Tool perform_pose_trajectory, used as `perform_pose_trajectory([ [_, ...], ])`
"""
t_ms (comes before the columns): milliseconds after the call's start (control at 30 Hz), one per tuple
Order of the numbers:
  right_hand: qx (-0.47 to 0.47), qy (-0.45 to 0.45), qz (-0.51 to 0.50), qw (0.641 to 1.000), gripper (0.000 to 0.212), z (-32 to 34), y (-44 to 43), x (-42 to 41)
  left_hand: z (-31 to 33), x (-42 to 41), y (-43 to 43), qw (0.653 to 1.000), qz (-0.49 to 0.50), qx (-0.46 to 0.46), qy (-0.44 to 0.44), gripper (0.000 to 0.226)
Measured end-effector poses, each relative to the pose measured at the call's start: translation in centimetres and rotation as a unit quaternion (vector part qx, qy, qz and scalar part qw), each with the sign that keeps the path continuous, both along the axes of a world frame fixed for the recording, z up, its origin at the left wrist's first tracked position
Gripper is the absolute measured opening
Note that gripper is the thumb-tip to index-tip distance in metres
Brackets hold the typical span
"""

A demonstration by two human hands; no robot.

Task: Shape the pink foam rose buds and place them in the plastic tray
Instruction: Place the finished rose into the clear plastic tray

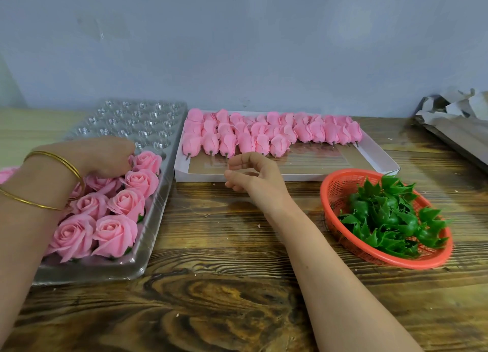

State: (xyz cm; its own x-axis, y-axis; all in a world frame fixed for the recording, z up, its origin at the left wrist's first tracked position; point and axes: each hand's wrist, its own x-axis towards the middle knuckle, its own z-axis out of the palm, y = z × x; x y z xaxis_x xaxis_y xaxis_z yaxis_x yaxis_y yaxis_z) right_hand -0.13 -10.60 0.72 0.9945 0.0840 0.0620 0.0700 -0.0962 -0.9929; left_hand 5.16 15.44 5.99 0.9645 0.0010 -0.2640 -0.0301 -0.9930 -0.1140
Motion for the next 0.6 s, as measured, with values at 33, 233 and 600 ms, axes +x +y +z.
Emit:
perform_pose_trajectory([
  [33,-0.002,0.0,-0.001,1.0,0.017,-0.03,0.0,0.02,-0.02,0.02,-0.02,1.0,-0.001,-0.002,0.001,0.021],
  [233,-0.017,0.0,-0.001,1.0,0.015,-0.18,0.03,0.09,-0.22,0.07,0.04,0.999,-0.005,-0.034,-0.013,0.005],
  [600,-0.052,-0.001,0.002,0.999,0.013,-0.39,0.05,0.16,0.55,-0.52,0.24,0.995,-0.008,-0.104,0.005,0.028],
])
